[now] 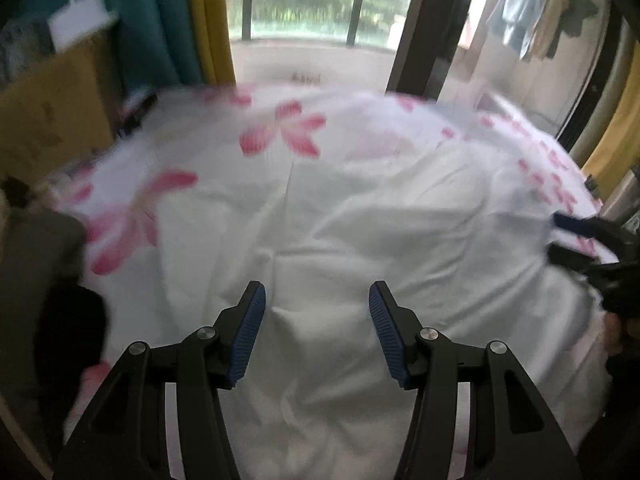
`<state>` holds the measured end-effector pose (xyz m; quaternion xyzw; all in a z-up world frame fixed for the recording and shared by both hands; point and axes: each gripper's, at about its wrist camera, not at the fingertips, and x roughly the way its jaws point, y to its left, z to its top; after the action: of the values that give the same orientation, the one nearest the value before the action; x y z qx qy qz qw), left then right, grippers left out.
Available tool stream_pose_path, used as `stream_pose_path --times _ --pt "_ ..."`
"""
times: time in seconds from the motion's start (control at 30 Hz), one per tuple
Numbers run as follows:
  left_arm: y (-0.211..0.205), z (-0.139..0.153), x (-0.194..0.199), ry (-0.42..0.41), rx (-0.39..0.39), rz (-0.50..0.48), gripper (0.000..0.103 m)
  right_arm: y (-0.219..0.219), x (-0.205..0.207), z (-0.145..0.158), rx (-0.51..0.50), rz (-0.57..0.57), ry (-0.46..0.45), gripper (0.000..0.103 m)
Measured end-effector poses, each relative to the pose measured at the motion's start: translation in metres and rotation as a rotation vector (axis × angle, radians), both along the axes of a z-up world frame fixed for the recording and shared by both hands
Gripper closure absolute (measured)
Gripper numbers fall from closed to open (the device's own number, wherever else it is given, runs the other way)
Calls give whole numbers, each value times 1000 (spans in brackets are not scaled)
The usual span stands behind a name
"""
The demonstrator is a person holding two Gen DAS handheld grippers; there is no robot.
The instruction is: Fold large clothes
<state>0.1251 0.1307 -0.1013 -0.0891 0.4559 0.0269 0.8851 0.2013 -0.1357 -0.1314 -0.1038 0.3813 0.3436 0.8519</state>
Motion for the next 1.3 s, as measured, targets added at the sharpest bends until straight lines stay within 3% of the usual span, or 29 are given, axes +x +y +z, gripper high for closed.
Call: stream_pose_path --times 0.03,0.07,0.1,0.13,0.33,0.47,0.53,0.57,0.6,0.67,0.73,0.87,0.97,1.1,1.2,1.3 --pt "-1 -2 1 -10 -6 -2 46 -4 0 2 0 -13 -7 30" --pt "-1 -1 0 -29 1 -11 55 -7 1 3 1 -24 -11 30" --pt "-3 -1 1 -25 10 -28 89 -11 2 5 5 -37 -13 30" --pt "-4 -1 0 -24 14 -40 97 -14 3 6 9 -48 -13 30" --pt "14 28 -27 -121 34 54 97 -24 14 10 22 -100 -3 30" --pt "26 20 -36 -85 -12 81 96 -15 20 3 25 -81 16 30" --pt "31 10 -36 -41 -46 99 89 -8 23 -4 28 -70 34 30" --pt "33 9 -40 -36 -53 108 79 -6 24 -7 27 -66 41 30" --pt "35 10 -42 -39 -53 115 62 -3 24 -8 24 -66 46 30" --pt "43 16 -50 -68 -60 143 44 -2 22 -5 20 -63 35 30" --pt "53 20 -55 -86 -66 173 41 -3 20 0 16 -61 20 30" --pt "69 7 -51 -40 -91 208 38 -6 19 8 22 -63 2 30" --pt "69 2 -48 -57 -138 192 27 -8 19 12 31 -61 -3 30" --pt "61 -4 -38 -99 -354 81 24 -6 22 9 43 -46 20 30" --pt "51 -6 -30 -113 -398 39 20 -3 28 -6 34 -46 62 30" --pt "44 -10 -20 -107 -526 -4 20 -2 32 -17 47 -55 98 30"
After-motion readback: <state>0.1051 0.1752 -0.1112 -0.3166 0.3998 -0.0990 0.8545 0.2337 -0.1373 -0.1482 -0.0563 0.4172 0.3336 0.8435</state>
